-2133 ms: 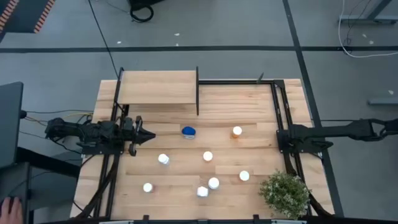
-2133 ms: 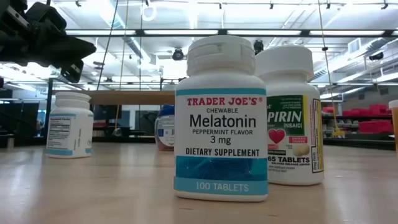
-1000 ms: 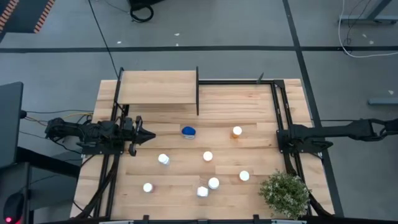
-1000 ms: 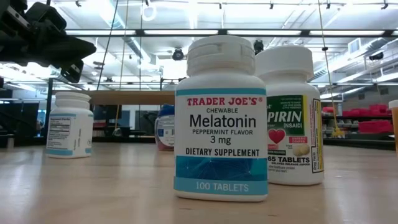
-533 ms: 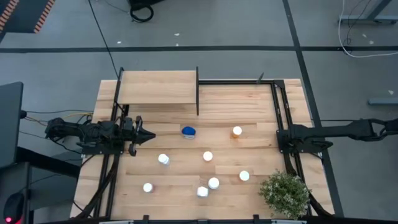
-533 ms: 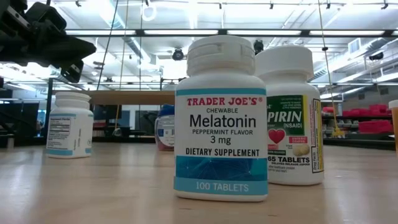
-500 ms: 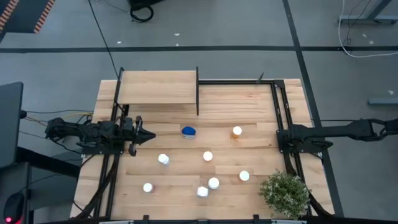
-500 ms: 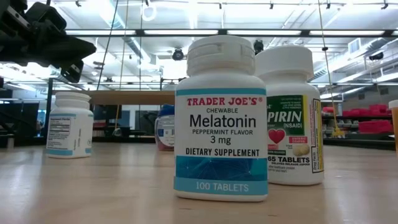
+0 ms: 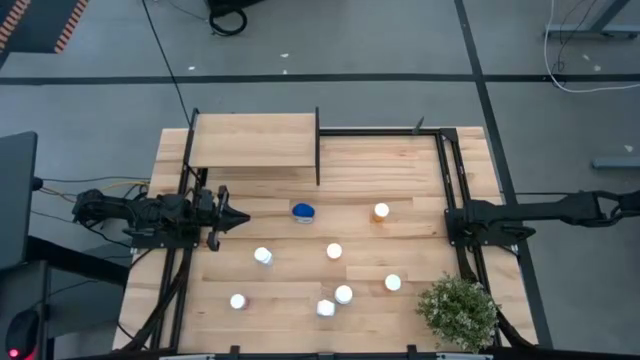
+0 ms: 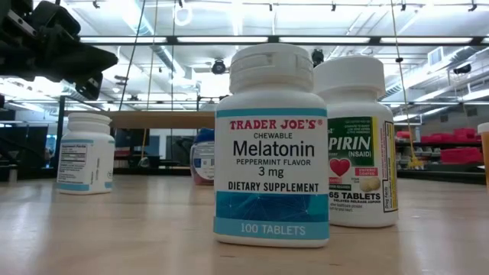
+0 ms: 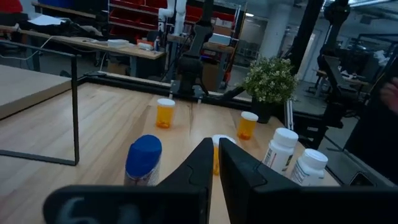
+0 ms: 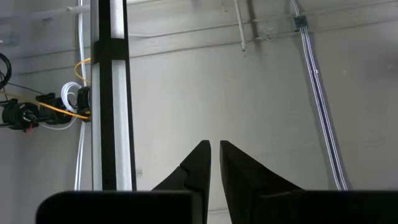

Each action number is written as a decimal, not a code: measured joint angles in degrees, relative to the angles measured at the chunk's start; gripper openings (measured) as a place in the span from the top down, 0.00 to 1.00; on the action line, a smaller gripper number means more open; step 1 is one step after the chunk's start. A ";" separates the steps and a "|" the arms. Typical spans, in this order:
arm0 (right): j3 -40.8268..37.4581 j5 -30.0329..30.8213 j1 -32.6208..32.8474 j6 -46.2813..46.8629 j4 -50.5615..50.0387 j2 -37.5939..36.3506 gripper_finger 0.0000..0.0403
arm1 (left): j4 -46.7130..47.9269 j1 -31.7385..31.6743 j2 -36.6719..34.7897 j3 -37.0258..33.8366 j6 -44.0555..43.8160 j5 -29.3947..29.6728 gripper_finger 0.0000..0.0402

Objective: Pick and place medicine bottles onto shelf by color
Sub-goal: Put the blue pill bottle on the shelf

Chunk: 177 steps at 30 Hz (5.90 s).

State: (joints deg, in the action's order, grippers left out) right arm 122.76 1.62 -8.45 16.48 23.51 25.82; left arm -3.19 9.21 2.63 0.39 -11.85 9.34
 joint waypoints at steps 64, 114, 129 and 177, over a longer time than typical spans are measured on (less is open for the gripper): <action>-39.58 15.35 3.41 -4.49 -72.47 50.61 0.90 | -12.60 -0.04 -0.02 0.00 -0.26 8.54 0.89; -62.20 15.82 13.94 23.93 -65.39 51.81 0.58 | 11.59 -2.99 37.17 30.48 13.99 16.32 0.50; -49.93 16.28 14.06 2.21 -52.42 73.23 0.33 | 11.31 -3.00 37.11 30.35 14.03 16.31 0.49; -38.84 8.14 8.44 -5.54 -44.45 88.96 0.50 | 13.58 -2.93 32.85 30.26 12.52 16.28 0.52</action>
State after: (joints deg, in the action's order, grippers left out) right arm 83.92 9.76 -0.01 10.95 -20.94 114.78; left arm 10.38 6.28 35.48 30.65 0.67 25.63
